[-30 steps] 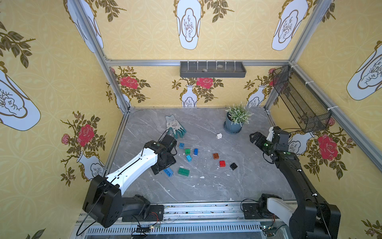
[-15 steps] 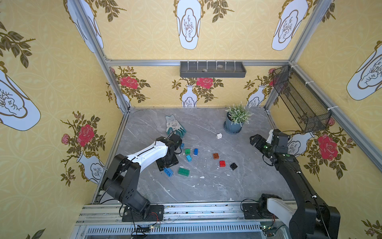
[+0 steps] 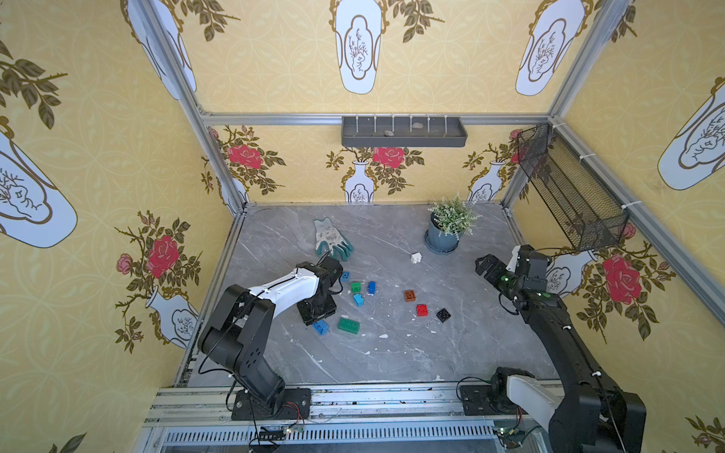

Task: Assemble the number 1 with lego
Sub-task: Pick up the lego brick from the center of the board.

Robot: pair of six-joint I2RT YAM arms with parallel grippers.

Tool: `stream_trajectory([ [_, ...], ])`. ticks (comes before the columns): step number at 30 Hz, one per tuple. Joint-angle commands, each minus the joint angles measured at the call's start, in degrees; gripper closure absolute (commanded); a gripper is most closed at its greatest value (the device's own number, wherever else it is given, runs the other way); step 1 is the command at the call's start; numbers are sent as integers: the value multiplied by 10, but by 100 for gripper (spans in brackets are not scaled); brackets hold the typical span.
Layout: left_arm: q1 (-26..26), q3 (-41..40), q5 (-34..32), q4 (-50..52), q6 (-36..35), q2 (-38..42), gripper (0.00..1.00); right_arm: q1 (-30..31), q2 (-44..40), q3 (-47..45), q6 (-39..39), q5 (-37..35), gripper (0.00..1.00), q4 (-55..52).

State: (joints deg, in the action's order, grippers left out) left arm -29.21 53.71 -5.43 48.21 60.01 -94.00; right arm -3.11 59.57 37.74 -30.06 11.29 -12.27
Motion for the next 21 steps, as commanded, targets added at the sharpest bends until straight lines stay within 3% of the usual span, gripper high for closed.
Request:
stream_trajectory([
  [1, 3, -18, 15, -17, -1, -4, 53, 0, 3, 2, -2, -9, 2, -8],
  [5, 4, -35, 18, -28, 5, 6, 58, 0, 7, 4, -1, -10, 2, -8],
  [11, 4, -50, 11, -35, 8, 26, 74, 0, 11, 7, -1, -9, 2, -7],
  [17, 4, -73, 8, -52, 16, 75, 79, 0, 11, 19, 11, -6, 2, -18],
  [21, 2, -87, 19, -93, 20, 155, 81, 14, 6, 36, 33, 18, 0, -17],
])
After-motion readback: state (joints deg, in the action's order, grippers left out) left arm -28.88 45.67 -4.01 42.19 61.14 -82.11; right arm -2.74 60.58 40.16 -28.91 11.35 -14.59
